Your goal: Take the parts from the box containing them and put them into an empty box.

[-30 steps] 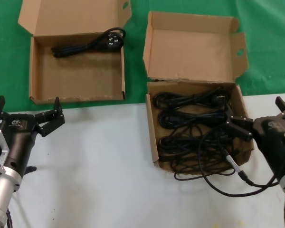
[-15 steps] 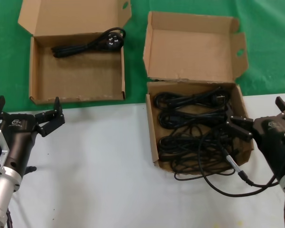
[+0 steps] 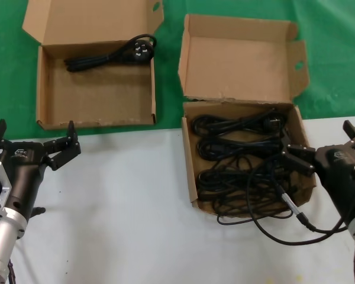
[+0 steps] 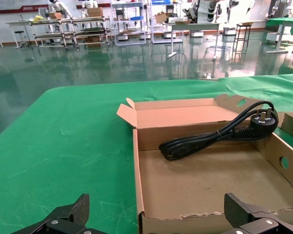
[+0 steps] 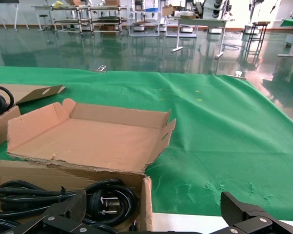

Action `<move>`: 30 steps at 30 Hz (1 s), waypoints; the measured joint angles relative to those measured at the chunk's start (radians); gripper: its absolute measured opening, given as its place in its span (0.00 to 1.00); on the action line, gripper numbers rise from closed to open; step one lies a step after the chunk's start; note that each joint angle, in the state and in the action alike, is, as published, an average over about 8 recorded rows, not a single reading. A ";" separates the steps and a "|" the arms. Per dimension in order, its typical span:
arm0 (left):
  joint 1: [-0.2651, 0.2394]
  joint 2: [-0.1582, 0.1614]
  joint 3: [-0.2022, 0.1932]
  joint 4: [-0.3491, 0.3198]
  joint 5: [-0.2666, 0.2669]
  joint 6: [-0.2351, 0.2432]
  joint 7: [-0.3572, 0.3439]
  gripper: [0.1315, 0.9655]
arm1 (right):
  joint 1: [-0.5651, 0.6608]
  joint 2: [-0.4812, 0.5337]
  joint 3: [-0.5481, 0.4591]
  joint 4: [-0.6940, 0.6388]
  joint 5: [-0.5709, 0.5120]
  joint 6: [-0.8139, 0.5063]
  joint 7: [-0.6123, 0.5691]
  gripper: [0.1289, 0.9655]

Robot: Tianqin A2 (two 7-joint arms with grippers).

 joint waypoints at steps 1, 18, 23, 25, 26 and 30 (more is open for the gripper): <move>0.000 0.000 0.000 0.000 0.000 0.000 0.000 1.00 | 0.000 0.000 0.000 0.000 0.000 0.000 0.000 1.00; 0.000 0.000 0.000 0.000 0.000 0.000 0.000 1.00 | 0.000 0.000 0.000 0.000 0.000 0.000 0.000 1.00; 0.000 0.000 0.000 0.000 0.000 0.000 0.000 1.00 | 0.000 0.000 0.000 0.000 0.000 0.000 0.000 1.00; 0.000 0.000 0.000 0.000 0.000 0.000 0.000 1.00 | 0.000 0.000 0.000 0.000 0.000 0.000 0.000 1.00; 0.000 0.000 0.000 0.000 0.000 0.000 0.000 1.00 | 0.000 0.000 0.000 0.000 0.000 0.000 0.000 1.00; 0.000 0.000 0.000 0.000 0.000 0.000 0.000 1.00 | 0.000 0.000 0.000 0.000 0.000 0.000 0.000 1.00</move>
